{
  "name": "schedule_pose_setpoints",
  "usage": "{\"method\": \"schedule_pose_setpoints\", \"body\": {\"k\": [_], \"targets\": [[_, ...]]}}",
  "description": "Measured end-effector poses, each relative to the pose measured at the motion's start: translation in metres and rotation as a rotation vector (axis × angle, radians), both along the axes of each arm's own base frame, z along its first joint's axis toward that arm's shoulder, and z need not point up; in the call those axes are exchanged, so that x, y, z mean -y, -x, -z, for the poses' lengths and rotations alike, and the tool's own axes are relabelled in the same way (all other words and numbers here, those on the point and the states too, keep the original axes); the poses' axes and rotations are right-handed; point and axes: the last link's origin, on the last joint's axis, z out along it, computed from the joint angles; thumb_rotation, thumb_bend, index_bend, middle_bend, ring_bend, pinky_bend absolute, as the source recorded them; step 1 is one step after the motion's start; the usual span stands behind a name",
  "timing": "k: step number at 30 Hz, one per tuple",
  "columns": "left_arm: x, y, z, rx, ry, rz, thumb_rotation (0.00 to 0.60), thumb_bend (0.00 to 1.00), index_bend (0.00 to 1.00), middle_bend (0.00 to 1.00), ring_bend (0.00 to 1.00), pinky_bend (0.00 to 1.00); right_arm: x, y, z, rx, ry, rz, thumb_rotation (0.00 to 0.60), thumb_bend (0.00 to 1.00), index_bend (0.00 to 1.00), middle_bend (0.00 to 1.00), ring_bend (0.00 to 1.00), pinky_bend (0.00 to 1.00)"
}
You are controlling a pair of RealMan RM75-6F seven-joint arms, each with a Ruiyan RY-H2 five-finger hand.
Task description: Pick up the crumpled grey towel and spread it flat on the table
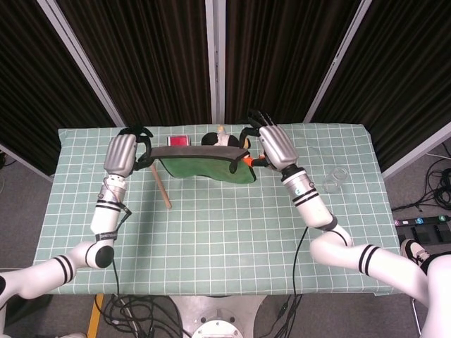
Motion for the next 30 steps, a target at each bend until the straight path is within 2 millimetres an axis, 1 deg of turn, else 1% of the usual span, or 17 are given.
{"method": "schedule_pose_setpoints", "body": {"k": [4,8,13,18,21,24,27,30], "targets": [[0.010,0.005,0.008,-0.022,0.021,0.018,0.600,0.47,0.80,0.48,0.29,0.26,0.001,0.012,0.007,-0.014,-0.035,-0.004,0.600,0.45,0.71,0.23,0.00,0.00],[0.029,0.014,0.024,-0.070,0.080,0.031,0.600,0.47,0.80,0.48,0.29,0.26,-0.005,0.031,0.022,-0.080,-0.096,-0.007,0.600,0.44,0.71,0.23,0.00,0.00],[0.062,0.028,0.050,-0.144,0.185,0.062,0.600,0.46,0.80,0.48,0.29,0.26,-0.021,0.061,0.040,-0.131,-0.188,0.001,0.600,0.44,0.71,0.23,0.00,0.00],[0.096,0.033,0.070,-0.182,0.267,0.104,0.600,0.44,0.79,0.48,0.29,0.26,-0.042,0.091,0.052,-0.148,-0.255,0.009,0.600,0.44,0.70,0.23,0.00,0.00],[0.109,0.036,0.079,-0.194,0.306,0.105,0.600,0.43,0.79,0.47,0.29,0.26,-0.053,0.103,0.057,-0.132,-0.272,0.012,0.600,0.42,0.69,0.23,0.00,0.00],[0.116,0.037,0.084,-0.201,0.324,0.110,0.600,0.43,0.78,0.47,0.29,0.26,-0.063,0.112,0.064,-0.122,-0.292,0.016,0.600,0.41,0.69,0.23,0.00,0.00],[0.123,0.036,0.088,-0.226,0.332,0.127,0.600,0.42,0.78,0.47,0.29,0.26,-0.070,0.119,0.069,-0.118,-0.308,0.018,0.600,0.41,0.68,0.23,0.00,0.00],[0.133,0.037,0.092,-0.247,0.349,0.143,0.600,0.41,0.76,0.46,0.29,0.26,-0.077,0.125,0.074,-0.130,-0.322,0.016,0.600,0.38,0.66,0.22,0.00,0.00]]}}
